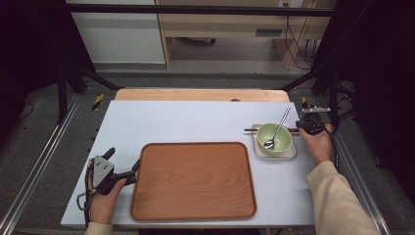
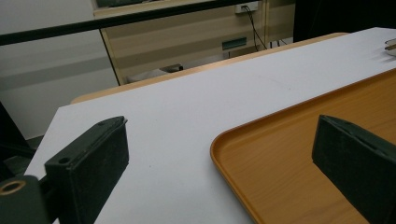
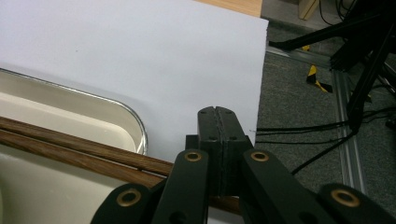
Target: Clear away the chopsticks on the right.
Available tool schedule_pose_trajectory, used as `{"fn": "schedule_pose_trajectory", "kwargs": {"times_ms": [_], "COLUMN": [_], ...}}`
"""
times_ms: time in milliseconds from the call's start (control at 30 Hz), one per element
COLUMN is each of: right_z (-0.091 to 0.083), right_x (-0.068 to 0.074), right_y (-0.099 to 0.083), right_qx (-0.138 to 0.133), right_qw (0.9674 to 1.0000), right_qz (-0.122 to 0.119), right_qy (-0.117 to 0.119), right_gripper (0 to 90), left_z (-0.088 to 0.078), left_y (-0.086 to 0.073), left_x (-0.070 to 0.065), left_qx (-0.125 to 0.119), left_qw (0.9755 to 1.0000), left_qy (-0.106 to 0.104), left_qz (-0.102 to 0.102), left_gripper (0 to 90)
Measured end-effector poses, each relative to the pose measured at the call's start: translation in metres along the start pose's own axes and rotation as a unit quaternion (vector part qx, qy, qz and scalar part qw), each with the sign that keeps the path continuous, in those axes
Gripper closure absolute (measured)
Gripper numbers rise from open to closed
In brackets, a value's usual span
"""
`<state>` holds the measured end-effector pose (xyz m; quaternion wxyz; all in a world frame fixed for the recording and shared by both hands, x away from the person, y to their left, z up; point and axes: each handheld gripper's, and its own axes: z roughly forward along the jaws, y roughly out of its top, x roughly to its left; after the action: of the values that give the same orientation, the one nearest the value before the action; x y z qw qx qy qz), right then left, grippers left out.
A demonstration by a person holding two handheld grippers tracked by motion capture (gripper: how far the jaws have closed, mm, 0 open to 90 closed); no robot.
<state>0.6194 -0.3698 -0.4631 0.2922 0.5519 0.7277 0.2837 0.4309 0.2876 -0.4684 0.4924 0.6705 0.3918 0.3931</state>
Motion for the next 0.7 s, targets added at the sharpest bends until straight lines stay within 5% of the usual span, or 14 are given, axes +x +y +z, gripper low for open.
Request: {"fn": "schedule_pose_trajectory", "kwargs": {"times_ms": [700], "right_z": [-0.0031], "right_x": [0.0077], "right_y": [0.0005], "right_qx": [0.018], "right_qw": [0.9987], "right_qz": [-0.031], "right_qy": [0.037], "right_gripper": [90.0], "left_z": [0.0002], "left_y": [0.0], "left_x": [-0.0006], "left_qx": [0.003], "left_qw": [1.0], "left_qy": [0.002], "left_qz": [0.004], "left_gripper": [3.4]}}
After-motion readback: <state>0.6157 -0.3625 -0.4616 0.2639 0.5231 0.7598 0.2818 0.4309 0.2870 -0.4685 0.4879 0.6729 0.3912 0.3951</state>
